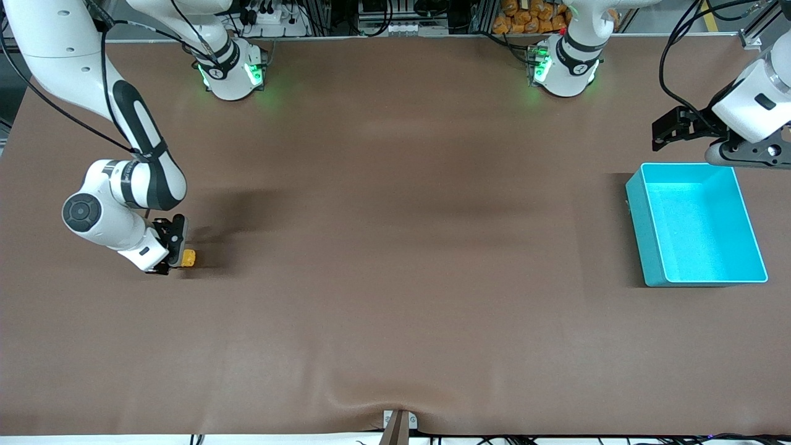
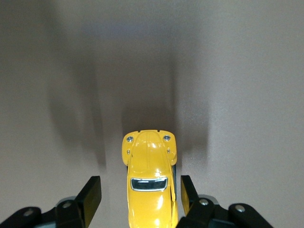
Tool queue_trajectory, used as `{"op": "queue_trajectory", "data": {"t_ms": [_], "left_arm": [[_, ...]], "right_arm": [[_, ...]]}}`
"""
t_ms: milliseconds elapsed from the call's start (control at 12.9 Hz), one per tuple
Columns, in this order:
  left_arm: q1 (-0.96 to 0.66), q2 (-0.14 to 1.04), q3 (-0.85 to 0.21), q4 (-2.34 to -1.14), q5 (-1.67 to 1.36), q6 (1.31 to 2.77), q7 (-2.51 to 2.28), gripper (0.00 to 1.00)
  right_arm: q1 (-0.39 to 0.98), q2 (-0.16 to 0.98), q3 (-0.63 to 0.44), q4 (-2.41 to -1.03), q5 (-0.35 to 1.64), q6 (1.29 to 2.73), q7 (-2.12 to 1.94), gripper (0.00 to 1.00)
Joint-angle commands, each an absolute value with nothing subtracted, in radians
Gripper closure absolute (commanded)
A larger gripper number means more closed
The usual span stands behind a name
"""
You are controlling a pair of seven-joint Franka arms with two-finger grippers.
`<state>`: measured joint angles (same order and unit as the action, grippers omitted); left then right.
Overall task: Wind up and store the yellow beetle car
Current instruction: 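Close the right gripper on the yellow car's body, then drag the held car backward along the table with the right gripper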
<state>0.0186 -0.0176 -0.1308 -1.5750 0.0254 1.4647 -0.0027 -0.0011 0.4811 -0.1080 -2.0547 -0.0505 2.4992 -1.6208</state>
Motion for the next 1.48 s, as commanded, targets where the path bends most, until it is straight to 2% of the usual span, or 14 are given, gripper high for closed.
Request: {"op": "queue_trajectory", "data": {"t_ms": [0, 155, 311, 1398], "left_arm": [[0.012, -0.018, -0.127, -1.574, 0.021, 1.463, -0.008, 0.00], [0.012, -0.018, -0.127, -1.574, 0.021, 1.463, -0.008, 0.00], [0.012, -0.018, -0.127, -1.574, 0.021, 1.463, -0.008, 0.00], [0.014, -0.017, -0.127, -1.574, 0.021, 1.463, -0.009, 0.00]], "right_arm": [[-0.009, 0.488, -0.103, -2.052, -0.041, 2.508, -1.617, 0.46], [-0.009, 0.489, -0.103, -2.052, -0.041, 2.508, -1.617, 0.57], [-0.011, 0.489, -0.103, -2.052, -0.041, 2.510, -1.617, 0.60], [-0.034, 0.514, -0.104, -2.042, -0.043, 2.531, -1.638, 0.65]]}}
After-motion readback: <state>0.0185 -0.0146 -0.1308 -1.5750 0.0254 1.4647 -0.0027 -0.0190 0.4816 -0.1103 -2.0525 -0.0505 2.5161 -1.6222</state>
